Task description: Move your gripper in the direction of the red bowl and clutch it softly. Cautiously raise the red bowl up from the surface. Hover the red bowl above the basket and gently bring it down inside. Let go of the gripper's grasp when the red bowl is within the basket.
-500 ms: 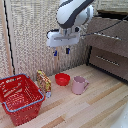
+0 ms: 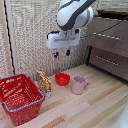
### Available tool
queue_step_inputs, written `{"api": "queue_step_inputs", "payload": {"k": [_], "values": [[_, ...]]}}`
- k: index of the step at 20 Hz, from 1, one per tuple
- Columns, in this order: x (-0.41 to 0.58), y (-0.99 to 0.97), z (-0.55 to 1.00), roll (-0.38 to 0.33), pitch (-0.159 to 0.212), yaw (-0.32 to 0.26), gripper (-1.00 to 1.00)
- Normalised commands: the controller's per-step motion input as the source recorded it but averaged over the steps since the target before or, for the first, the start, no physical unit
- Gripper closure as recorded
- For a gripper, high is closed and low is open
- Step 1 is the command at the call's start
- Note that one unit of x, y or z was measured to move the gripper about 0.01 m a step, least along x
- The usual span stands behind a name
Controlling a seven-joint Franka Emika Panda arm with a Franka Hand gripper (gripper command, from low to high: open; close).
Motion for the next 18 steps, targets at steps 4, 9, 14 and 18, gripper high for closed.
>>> {"api": "queue_step_inputs", "payload": {"k": [4, 9, 14, 18], "values": [[0.395, -0.74, -0.08, 0.045, 0.0, -0.066, -1.0], [0.296, -0.59, -0.17, 0.009, 0.011, -0.023, -1.0], [0.149, -0.26, -0.36, -0.002, 0.044, 0.001, -1.0], [0.241, -0.22, -0.45, 0.0, 0.062, 0.013, -1.0]]}}
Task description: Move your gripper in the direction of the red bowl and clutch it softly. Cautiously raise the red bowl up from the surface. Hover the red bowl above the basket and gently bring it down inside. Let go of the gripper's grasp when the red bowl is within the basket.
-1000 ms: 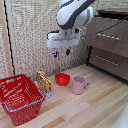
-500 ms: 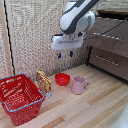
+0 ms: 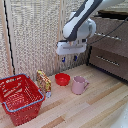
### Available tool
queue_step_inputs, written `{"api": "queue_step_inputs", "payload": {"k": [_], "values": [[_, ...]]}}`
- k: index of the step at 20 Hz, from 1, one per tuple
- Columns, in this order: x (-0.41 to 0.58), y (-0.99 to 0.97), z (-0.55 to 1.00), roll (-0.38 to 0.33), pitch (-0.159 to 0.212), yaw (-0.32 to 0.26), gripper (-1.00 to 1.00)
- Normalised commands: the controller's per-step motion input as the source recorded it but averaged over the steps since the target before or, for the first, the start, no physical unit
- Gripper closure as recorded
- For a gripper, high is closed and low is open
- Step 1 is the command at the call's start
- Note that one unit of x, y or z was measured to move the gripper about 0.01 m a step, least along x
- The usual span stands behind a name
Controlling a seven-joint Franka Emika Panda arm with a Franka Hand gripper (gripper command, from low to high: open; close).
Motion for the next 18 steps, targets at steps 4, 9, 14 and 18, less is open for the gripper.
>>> {"api": "queue_step_inputs", "payload": {"k": [4, 9, 14, 18], "values": [[0.253, -0.29, -0.42, 0.001, 0.054, 0.022, -1.0], [0.306, -0.25, -0.42, 0.002, 0.044, 0.048, -1.0], [0.296, -0.13, -0.37, 0.0, 0.034, 0.068, -1.0], [0.284, -0.09, -0.28, 0.0, 0.075, 0.055, 1.0]]}}
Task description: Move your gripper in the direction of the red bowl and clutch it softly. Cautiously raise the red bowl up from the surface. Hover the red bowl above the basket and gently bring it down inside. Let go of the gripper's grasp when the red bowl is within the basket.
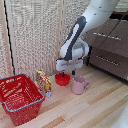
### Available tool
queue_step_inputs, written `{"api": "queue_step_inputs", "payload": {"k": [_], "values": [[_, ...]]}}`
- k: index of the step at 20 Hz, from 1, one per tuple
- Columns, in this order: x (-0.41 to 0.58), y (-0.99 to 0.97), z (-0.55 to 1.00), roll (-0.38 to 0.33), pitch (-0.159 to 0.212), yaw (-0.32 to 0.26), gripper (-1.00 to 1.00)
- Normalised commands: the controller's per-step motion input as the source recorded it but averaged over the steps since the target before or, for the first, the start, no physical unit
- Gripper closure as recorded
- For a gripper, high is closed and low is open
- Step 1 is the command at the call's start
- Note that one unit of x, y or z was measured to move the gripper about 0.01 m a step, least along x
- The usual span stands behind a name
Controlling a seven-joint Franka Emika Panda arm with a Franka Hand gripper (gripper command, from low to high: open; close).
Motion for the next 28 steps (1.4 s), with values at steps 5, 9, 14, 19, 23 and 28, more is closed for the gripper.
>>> {"api": "queue_step_inputs", "payload": {"k": [5, 9, 14, 19, 23, 28], "values": [[0.141, -0.03, -0.18, -0.008, 0.076, 0.012, 1.0], [0.019, 0.0, -0.12, -0.012, 0.027, 0.0, 1.0], [0.056, 0.0, -0.02, -0.002, 0.0, 0.0, 1.0], [0.041, 0.0, 0.01, 0.024, 0.013, 0.007, 1.0], [0.001, 0.0, 0.09, 0.038, 0.081, 0.027, 1.0], [0.049, -0.02, 0.4, 0.132, 0.162, 0.054, 1.0]]}}
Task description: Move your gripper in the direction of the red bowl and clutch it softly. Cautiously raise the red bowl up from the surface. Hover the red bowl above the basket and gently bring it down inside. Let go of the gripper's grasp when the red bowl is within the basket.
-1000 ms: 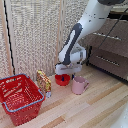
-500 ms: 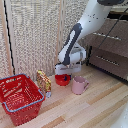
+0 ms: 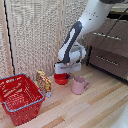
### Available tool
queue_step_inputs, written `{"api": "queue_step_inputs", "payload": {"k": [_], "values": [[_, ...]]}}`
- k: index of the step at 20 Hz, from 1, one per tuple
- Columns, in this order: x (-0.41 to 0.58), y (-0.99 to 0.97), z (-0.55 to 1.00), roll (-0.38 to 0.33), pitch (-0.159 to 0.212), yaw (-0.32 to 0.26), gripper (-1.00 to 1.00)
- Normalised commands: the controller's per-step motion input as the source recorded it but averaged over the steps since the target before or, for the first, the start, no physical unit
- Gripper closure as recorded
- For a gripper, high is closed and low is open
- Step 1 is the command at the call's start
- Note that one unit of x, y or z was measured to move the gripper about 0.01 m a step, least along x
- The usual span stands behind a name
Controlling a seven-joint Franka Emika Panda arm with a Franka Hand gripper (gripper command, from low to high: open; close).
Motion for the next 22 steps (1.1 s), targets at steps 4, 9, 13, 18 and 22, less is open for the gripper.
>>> {"api": "queue_step_inputs", "payload": {"k": [4, 9, 13, 18, 22], "values": [[0.18, -0.02, 0.54, 0.172, 0.175, 0.093, 1.0], [0.374, 0.0, 0.6, 0.168, 0.136, 0.141, 1.0], [0.378, 0.0, 0.61, 0.168, 0.123, 0.136, 1.0], [0.177, 0.0, 0.81, 0.11, 0.099, 0.104, 1.0], [0.036, 0.0, 0.96, 0.054, 0.069, 0.037, 1.0]]}}
